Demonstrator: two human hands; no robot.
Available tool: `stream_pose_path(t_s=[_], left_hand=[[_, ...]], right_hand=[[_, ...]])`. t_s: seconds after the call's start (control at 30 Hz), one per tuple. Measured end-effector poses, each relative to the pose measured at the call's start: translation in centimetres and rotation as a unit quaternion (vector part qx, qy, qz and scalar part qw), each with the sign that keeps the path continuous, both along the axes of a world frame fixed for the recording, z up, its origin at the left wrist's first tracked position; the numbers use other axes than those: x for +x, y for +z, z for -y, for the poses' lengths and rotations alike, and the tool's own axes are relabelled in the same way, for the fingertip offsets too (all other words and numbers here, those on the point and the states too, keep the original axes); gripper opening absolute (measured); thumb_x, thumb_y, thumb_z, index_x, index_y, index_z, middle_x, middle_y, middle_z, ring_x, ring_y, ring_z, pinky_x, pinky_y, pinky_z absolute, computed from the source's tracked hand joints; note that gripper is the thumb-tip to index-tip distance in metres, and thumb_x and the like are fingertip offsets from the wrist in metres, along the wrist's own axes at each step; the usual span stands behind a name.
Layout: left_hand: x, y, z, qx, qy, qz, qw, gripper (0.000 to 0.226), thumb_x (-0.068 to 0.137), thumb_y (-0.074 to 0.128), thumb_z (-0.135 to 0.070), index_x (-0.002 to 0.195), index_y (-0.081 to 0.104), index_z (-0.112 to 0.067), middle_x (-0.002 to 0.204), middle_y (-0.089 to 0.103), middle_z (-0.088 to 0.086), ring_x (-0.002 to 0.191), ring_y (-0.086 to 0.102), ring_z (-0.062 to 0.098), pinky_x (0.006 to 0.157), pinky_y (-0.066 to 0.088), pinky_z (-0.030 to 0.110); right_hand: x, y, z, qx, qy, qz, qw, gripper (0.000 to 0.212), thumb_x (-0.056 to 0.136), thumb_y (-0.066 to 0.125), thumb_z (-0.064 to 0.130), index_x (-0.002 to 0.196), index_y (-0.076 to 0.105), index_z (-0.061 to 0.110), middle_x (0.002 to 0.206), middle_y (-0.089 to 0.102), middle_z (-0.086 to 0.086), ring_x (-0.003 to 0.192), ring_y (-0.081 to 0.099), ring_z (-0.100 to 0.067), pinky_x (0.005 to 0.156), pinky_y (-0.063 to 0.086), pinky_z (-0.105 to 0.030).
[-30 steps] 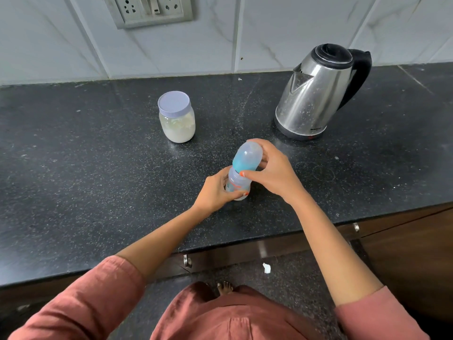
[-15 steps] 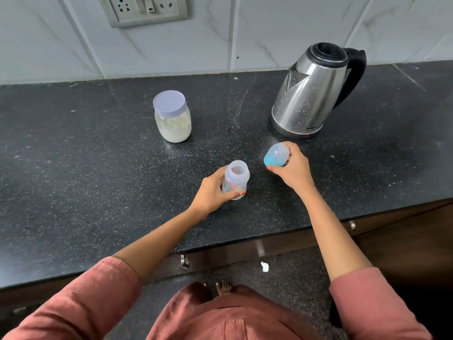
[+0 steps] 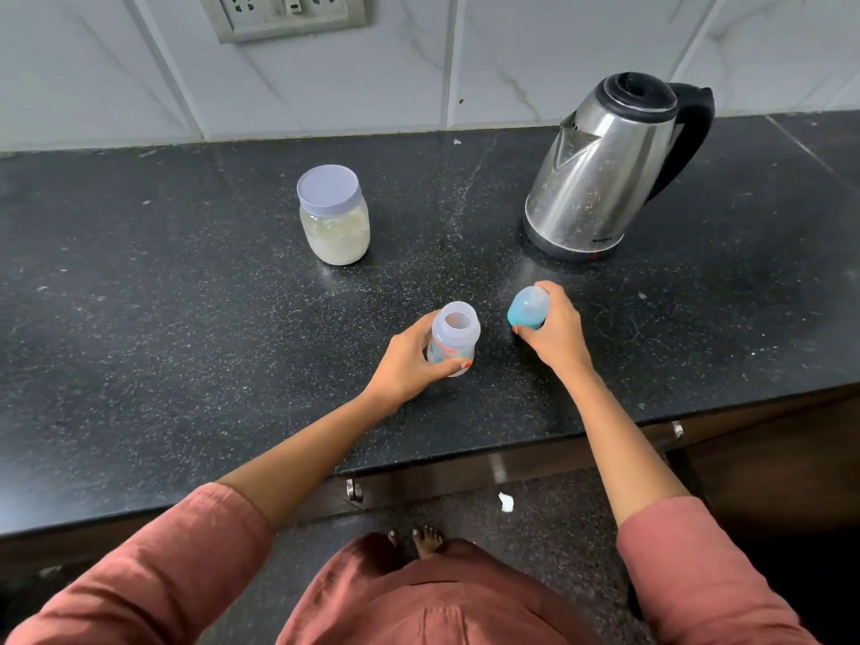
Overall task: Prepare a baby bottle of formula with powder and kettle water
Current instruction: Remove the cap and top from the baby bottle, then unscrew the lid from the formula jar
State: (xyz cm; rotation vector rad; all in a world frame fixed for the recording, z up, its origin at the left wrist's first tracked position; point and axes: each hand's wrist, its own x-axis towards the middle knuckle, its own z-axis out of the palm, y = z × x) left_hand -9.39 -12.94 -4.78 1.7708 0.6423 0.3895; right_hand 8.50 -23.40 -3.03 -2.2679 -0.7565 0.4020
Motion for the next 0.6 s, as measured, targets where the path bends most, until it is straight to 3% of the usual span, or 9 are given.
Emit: stream_pose_path(t_s=[0.17,0.3,0.37,0.47,0.53,0.6], left_hand=[[0.1,0.2,-0.2,0.028,-0.028,0.002,0.999,0.066,0.071,0.078,-0.015,0.126,0.044,-0.026,0.117,0.055,-0.013,0.112,0.051,0.005,0.099,0.039,0.023],[-0.4,-0.4,-1.0,0.002,-0.074,-0.009,0.997,0.09,0.063,0.083,-0.028,0.137,0.033,-0.019,0.135,0.047,-0.004,0.126,0.043,0.008,0.106,0.034,0.027],[-1.0,-0.7,-1.9,0.01,-0.063,-0.018,0.998,0.096,0.064,0.084,-0.022,0.141,0.027,-0.013,0.14,0.044,0.005,0.13,0.039,0.012,0.11,0.03,0.028],[-2.1,-0.3,-3.8,0.037,-0.04,-0.022,0.998,0.087,0.071,0.077,-0.017,0.141,0.026,-0.011,0.138,0.044,0.007,0.129,0.038,0.012,0.108,0.025,0.016],[-3.0,0.0,-5.2,0.051,-0.017,-0.021,0.998,0.078,0.076,0.072,-0.02,0.14,0.028,-0.013,0.135,0.045,0.004,0.126,0.04,0.01,0.106,0.027,0.018],[-3.8,0.2,-6.6,0.073,0.035,-0.016,0.997,0.068,0.078,0.07,-0.024,0.136,0.036,-0.014,0.131,0.05,0.001,0.121,0.045,0.009,0.104,0.032,0.021]], right_hand=[[0.2,1.0,-0.1,0.016,-0.01,0.007,1.0,0.081,0.068,0.079,0.011,0.136,0.035,0.013,0.14,0.041,-0.008,0.131,0.037,-0.023,0.107,0.031,-0.034],[-0.2,2.7,-1.1,0.062,0.016,0.044,0.997,0.053,0.075,0.074,0.016,0.122,0.051,0.012,0.131,0.05,-0.007,0.122,0.045,-0.02,0.101,0.035,-0.028],[-0.4,3.7,-2.2,0.09,0.037,0.038,0.995,0.038,0.078,0.071,0.015,0.113,0.058,0.01,0.122,0.057,-0.007,0.113,0.052,-0.018,0.095,0.039,-0.023],[-1.0,5.1,-4.6,0.119,0.078,0.006,0.99,0.025,0.081,0.067,0.013,0.106,0.063,0.007,0.11,0.063,-0.006,0.098,0.057,-0.013,0.082,0.042,-0.008],[-1.4,5.7,-6.7,0.121,0.108,-0.012,0.987,0.022,0.083,0.065,0.014,0.103,0.064,0.006,0.102,0.065,-0.004,0.09,0.058,-0.01,0.073,0.041,0.0],[-1.8,6.0,-9.0,0.118,0.141,-0.023,0.983,0.02,0.082,0.066,0.015,0.101,0.065,0.006,0.099,0.067,-0.006,0.086,0.058,-0.009,0.072,0.042,0.0]])
